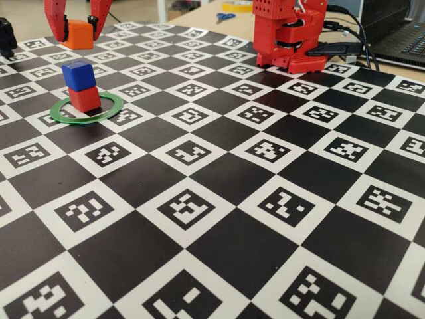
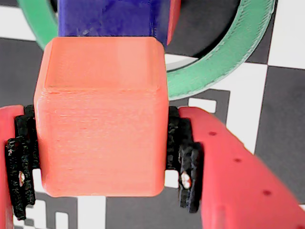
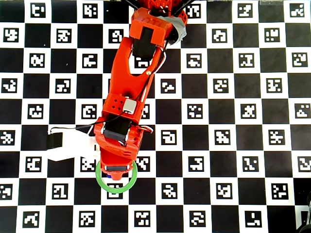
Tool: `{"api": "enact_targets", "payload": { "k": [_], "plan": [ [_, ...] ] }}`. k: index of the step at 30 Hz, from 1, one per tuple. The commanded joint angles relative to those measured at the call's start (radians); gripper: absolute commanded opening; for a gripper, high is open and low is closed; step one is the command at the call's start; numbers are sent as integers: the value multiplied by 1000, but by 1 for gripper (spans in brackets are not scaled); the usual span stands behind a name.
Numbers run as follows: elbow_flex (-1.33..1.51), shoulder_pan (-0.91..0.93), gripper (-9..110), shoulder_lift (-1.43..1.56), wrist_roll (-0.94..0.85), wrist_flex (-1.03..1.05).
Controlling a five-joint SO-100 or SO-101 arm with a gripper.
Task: Grab the red cube then put it in the green circle then put the blue cube on top and finally the orange cube on top
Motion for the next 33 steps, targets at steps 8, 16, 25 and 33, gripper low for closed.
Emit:
{"api": "enact_targets", "payload": {
  "k": [8,16,25,33],
  "plan": [
    [-61,-2,4,32,-18,-61],
    [-29,3,4,32,-25,-84],
    [21,5,4,34,-28,-104],
    [48,8,4,37,-29,-118]
  ]
}}
